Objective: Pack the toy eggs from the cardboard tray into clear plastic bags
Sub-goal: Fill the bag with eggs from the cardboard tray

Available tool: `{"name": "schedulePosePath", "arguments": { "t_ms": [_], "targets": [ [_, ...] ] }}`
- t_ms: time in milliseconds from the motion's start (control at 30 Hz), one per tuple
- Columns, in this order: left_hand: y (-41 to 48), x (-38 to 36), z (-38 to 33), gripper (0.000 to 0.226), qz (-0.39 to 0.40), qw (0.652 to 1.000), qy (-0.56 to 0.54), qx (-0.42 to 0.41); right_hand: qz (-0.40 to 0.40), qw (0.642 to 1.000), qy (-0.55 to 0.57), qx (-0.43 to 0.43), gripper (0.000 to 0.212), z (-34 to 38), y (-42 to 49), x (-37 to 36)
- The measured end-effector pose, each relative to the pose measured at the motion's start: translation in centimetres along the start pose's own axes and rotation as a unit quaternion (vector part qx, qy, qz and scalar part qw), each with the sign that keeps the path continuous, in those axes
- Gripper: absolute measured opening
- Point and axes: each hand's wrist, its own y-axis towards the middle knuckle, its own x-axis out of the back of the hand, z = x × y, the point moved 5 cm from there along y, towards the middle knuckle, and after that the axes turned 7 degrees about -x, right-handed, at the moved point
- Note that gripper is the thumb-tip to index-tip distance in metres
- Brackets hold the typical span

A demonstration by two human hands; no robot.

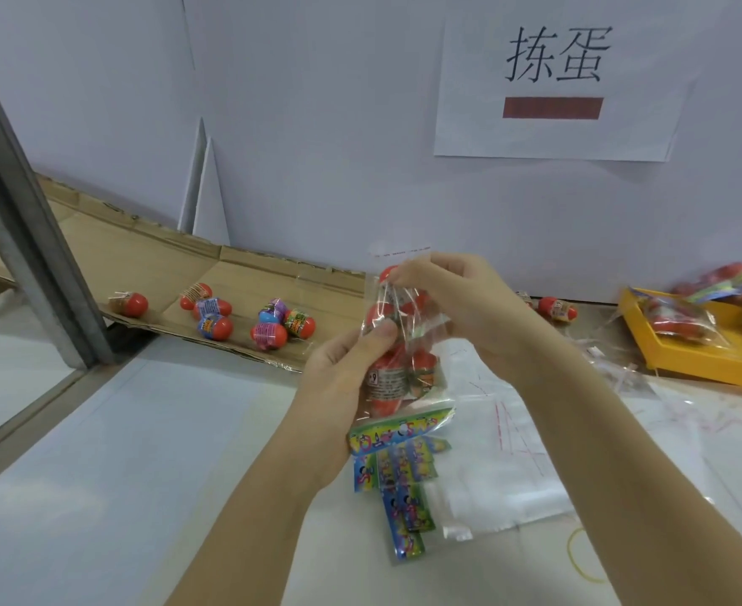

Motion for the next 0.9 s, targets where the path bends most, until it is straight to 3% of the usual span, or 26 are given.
{"name": "schedulePosePath", "arguments": {
  "t_ms": [67, 133, 200, 333, 467, 533, 600, 700, 900],
  "targets": [
    [-0.1, 0.2, -0.1, 0.05, -0.016, 1.0, 0.015, -0.015, 0.014, 1.0, 0.007, -0.003, 0.032, 0.1, -0.1, -0.4],
    [-0.1, 0.1, -0.3, 0.035, -0.008, 0.999, 0.035, -0.034, 0.003, 1.0, -0.009, 0.001, 0.037, 0.2, -0.2, -0.4],
    [-0.2, -0.2, -0.4, 0.022, 0.001, 0.998, 0.039, -0.046, -0.038, 0.999, -0.017, 0.009, 0.03, 0.3, -0.2, -0.1],
    [-0.2, -0.3, -0.5, 0.02, 0.0, 0.997, 0.051, -0.066, -0.064, 0.997, 0.031, -0.003, 0.009, 0.2, -0.1, 0.4],
    [0.0, 0.1, -0.4, 0.021, -0.026, 0.998, 0.031, -0.057, -0.005, 1.0, 0.016, 0.01, 0.037, 0.3, -0.1, 0.5],
    [0.1, 0.5, -0.3, 0.029, -0.049, 0.998, 0.008, -0.042, 0.062, 0.998, -0.011, 0.008, 0.05, 0.0, -0.2, 0.8],
    [0.1, 0.7, -0.4, 0.05, -0.058, 0.998, -0.009, -0.03, 0.133, 0.99, -0.041, 0.019, 0.045, -0.2, -0.7, 0.9],
    [0.1, 0.7, -0.5, 0.069, -0.061, 0.998, -0.005, -0.03, 0.138, 0.987, -0.077, 0.04, 0.04, -0.4, -0.8, 0.9],
    [0.3, 0.7, -0.8, 0.032, -0.059, 0.996, 0.02, -0.064, 0.078, 0.994, -0.038, 0.061, 0.034, -0.2, 0.0, 0.5]
  ]
}}
